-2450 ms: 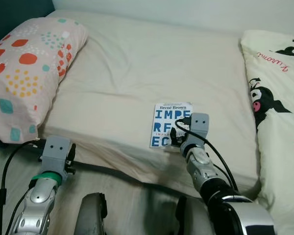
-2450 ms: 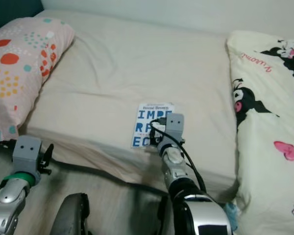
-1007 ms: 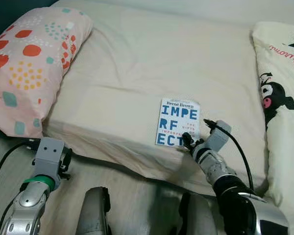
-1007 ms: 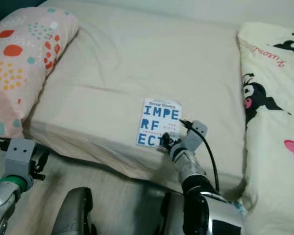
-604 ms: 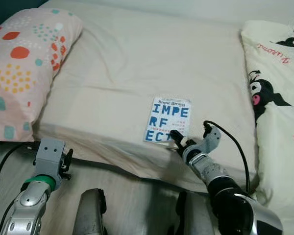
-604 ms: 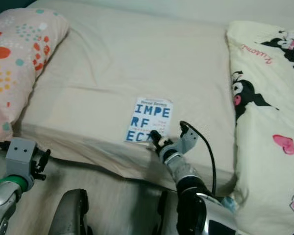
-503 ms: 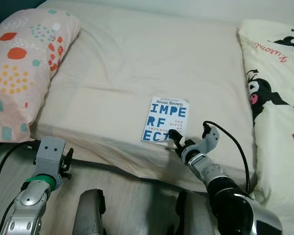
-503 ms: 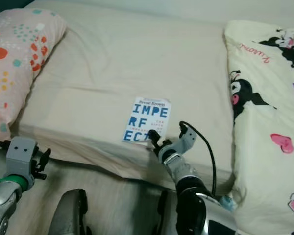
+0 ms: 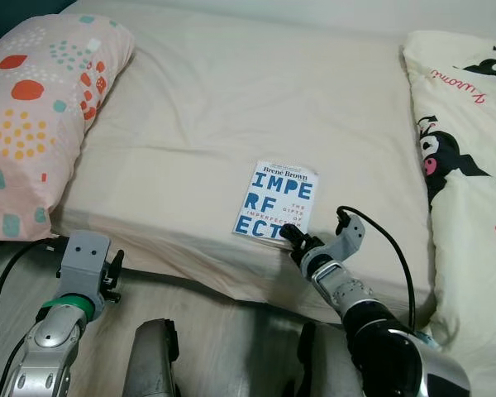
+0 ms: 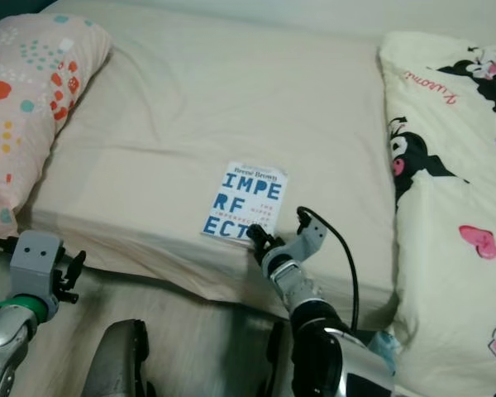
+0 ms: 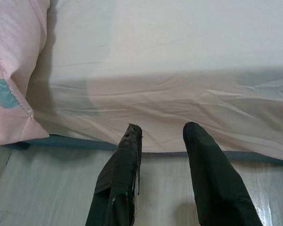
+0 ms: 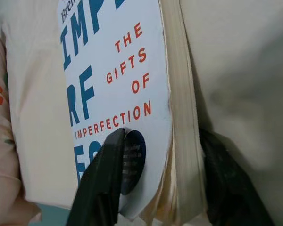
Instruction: Clean up the room
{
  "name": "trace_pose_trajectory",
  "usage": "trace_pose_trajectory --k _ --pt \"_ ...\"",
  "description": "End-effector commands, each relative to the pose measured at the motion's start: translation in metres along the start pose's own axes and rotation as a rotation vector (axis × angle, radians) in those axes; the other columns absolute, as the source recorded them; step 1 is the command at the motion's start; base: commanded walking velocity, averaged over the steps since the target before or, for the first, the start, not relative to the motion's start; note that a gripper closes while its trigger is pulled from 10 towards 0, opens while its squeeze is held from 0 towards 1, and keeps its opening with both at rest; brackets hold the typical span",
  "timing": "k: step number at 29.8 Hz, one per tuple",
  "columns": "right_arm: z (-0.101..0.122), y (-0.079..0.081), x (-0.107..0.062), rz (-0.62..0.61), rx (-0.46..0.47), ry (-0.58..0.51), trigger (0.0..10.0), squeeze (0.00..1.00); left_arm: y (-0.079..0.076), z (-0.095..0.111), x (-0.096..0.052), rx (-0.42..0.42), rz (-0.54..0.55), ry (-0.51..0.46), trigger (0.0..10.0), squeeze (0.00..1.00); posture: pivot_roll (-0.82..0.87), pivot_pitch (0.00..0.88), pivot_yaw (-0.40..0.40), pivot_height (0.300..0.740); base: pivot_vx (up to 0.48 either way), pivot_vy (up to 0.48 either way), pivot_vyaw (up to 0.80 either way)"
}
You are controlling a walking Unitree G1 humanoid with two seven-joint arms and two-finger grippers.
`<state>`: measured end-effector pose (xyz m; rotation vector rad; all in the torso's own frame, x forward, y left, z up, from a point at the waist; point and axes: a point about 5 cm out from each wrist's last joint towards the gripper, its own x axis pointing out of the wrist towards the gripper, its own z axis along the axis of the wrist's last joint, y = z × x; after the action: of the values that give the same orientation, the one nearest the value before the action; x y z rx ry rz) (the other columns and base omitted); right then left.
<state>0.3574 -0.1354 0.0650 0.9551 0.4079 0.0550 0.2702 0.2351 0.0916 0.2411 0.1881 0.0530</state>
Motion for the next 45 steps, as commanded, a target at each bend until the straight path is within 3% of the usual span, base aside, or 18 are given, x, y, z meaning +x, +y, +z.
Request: trace_pose_trajectory --k 1,15,17,20,27,31,33,34,35,36,38,39,43,45 --pt "-0.014 -0.008 -0.002 -0.034 0.022 0.037 0.0 0.0 0.0 -0.005 -0.001 -0.006 0.006 0.018 10.0 0.0 0.26 0.191 0.067 0.566 0.0 0.0 0.0" --pt "0.003 -0.003 -0.002 0.045 0.038 -0.054 0.0 0.0 -0.014 -0.004 0.012 -0.05 0.014 0.001 10.0 0.0 0.17 0.118 0.05 0.566 0.0 0.0 0.0" --pt "0.006 0.001 -0.003 0.098 -0.043 -0.06 0.0 0.0 -0.027 -0.002 0.02 -0.074 -0.004 -0.011 10.0 0.0 0.13 0.073 0.035 0.566 0.0 0.0 0.0" --pt "0.007 0.004 -0.003 0.123 -0.077 -0.069 0.0 0.0 -0.032 0.001 0.022 -0.079 -0.006 -0.029 10.0 0.0 0.12 0.057 0.02 0.566 0.0 0.0 0.0" --pt "0.008 0.021 -0.002 0.252 -0.114 -0.102 0.0 0.0 -0.036 0.011 0.027 -0.12 0.012 -0.069 10.0 0.0 0.1 0.016 -0.019 0.566 0.0 0.0 0.0" --pt "0.0 0.03 -0.005 0.337 -0.237 -0.088 0.0 0.0 -0.04 0.011 0.028 -0.143 0.021 -0.079 10.0 0.0 0.08 0.01 -0.013 0.566 0.0 0.0 0.0" --pt "0.0 0.03 -0.005 0.337 -0.237 -0.088 0.0 0.0 -0.04 0.011 0.028 -0.143 0.021 -0.079 10.0 0.0 0.08 0.01 -0.013 0.566 0.0 0.0 0.0" --pt "0.005 0.038 -0.007 0.35 -0.335 -0.152 0.5 0.0 -0.046 0.011 0.029 -0.139 0.002 -0.079 10.0 0.0 0.08 0.017 -0.003 0.566 0.0 0.0 0.0" --pt "0.008 0.04 -0.008 0.345 -0.357 -0.179 0.5 0.0 -0.049 0.01 0.03 -0.134 -0.005 -0.079 10.0 0.0 0.08 0.017 -0.003 0.566 0.0 0.0 0.0" --pt "0.01 0.04 -0.009 0.329 -0.382 -0.202 4.3 0.0 -0.05 0.01 0.03 -0.13 -0.01 -0.079 10.0 0.0 0.07 0.011 0.0 0.566 0.0 0.0 0.0" --pt "0.011 0.039 -0.009 0.319 -0.395 -0.213 4.3 0.0 -0.051 0.009 0.031 -0.127 -0.011 -0.08 10.0 0.0 0.07 0.011 0.0 0.566 0.0 0.0 0.0" --pt "0.014 0.038 -0.01 0.292 -0.442 -0.239 10.0 0.0 -0.052 0.01 0.031 -0.125 -0.012 -0.08 10.0 0.0 0.06 0.003 0.004 0.566 0.0 0.0 0.0" --pt "0.023 0.037 -0.015 0.242 -0.573 -0.348 10.0 0.0 -0.053 0.011 0.034 -0.115 0.007 -0.088 10.0 0.0 0.05 0.0 -0.003 0.566 0.0 0.0 0.0" --pt "0.023 0.037 -0.015 0.242 -0.573 -0.348 10.0 0.0 -0.053 0.011 0.034 -0.115 0.007 -0.088 10.0 0.0 0.05 0.0 -0.003 0.566 0.0 0.0 0.0"
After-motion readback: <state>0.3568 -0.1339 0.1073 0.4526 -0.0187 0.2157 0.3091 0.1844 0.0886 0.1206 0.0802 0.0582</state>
